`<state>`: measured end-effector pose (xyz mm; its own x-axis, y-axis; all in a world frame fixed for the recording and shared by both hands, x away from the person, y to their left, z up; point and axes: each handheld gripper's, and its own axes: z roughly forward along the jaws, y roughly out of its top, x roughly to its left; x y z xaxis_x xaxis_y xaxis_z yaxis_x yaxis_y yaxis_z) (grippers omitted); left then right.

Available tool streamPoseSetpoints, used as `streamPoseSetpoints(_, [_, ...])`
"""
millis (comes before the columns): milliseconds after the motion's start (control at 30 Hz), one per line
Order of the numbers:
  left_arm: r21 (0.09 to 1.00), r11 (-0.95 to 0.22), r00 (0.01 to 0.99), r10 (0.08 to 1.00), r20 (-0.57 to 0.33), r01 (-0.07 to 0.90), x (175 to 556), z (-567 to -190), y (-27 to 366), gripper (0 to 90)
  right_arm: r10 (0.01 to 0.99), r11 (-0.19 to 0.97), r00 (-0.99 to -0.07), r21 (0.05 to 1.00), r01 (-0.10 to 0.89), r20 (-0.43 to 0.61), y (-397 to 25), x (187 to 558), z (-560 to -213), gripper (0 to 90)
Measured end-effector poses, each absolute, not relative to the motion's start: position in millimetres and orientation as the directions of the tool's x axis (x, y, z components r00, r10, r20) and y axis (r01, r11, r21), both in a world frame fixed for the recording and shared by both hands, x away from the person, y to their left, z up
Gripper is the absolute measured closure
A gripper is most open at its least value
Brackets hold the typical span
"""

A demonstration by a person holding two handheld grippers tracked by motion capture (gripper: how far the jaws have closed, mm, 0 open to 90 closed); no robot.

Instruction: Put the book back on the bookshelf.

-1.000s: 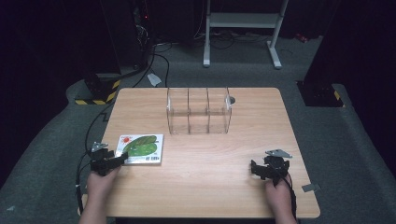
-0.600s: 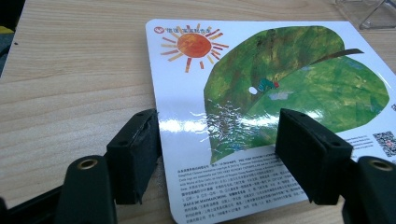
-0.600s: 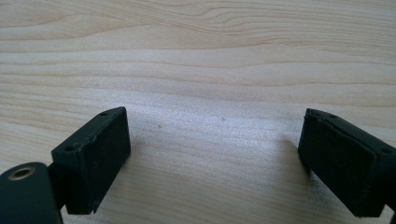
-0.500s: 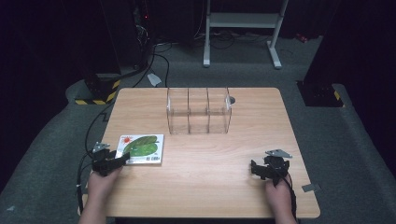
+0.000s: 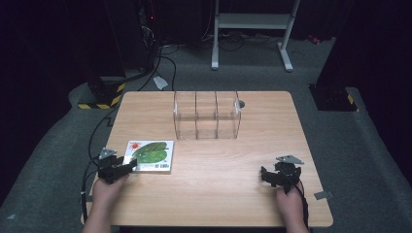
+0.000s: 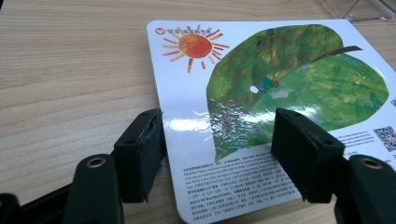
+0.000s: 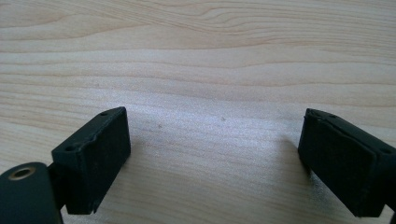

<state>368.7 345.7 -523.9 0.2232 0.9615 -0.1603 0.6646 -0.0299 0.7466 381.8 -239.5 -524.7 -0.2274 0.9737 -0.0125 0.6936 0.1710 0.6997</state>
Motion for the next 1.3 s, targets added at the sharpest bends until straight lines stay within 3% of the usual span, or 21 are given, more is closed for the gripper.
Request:
streamPoseSetpoints(900, [0.744,-0.167,0.371,0.921,-0.116,0.648,365.5,-519.3,298.5,38.4,0.974,0.171,-0.227,0.700,0.694,-0.012,-239.5,381.8,-524.7,9.0])
streamPoseSetpoints(1300, [0.748,-0.266,0.471,0.879,-0.070,0.608,358.3,-517.1,259.0,40.2,0.974,0.171,-0.228,0.700,0.694,-0.012,-239.5,381.8,-524.7,9.1])
